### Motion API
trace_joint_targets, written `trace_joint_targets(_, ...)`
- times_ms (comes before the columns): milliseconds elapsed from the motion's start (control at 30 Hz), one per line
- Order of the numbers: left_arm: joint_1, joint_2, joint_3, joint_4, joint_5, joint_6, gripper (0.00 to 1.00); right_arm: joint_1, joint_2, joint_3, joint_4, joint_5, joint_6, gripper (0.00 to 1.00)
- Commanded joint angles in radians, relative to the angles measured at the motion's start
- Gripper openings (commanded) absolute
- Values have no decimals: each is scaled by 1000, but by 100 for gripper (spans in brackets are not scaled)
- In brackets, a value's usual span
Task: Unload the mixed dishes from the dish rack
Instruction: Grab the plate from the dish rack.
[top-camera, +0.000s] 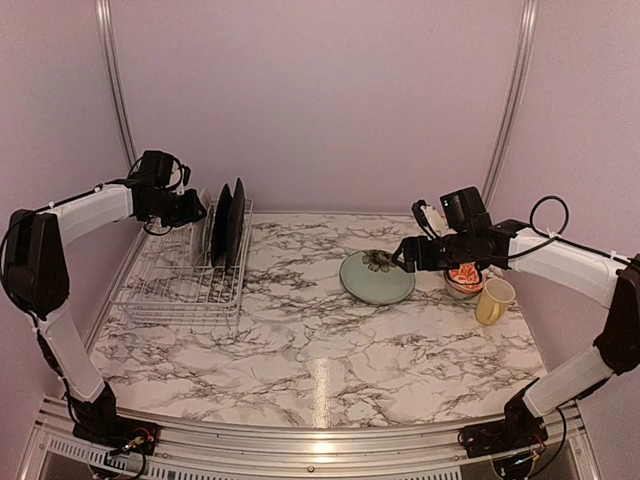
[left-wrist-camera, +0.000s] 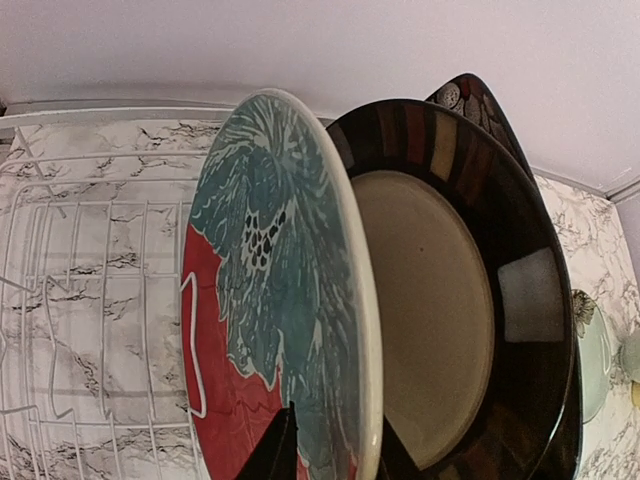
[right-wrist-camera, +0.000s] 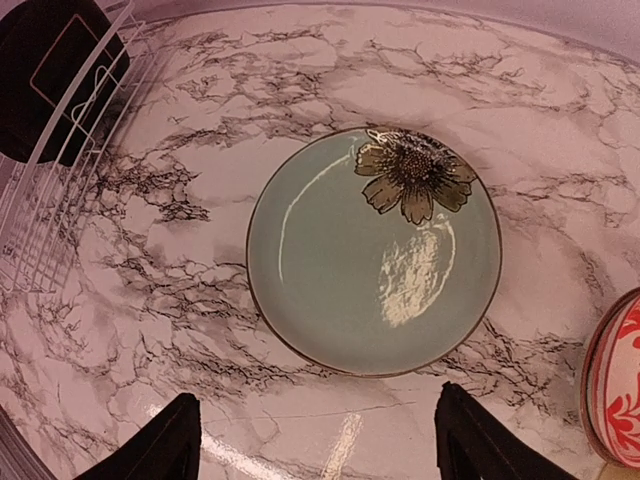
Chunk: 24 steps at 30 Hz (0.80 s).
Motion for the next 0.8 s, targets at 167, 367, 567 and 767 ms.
trace_joint_targets(167, 5, 50, 46, -111, 8, 35, 18, 8, -5, -4, 5, -12, 13, 77)
trace_joint_targets(367, 5, 6, 40, -102, 7, 55, 6, 9, -8, -9, 8, -17, 19, 77)
trace_joint_targets(567, 5, -58, 23, -89, -8, 63, 0, 10, -18, -6, 3, -18, 26, 77)
trace_joint_targets(767, 5, -169, -16, -41, -14, 72, 0, 11, -16, -3, 5, -27, 34, 77)
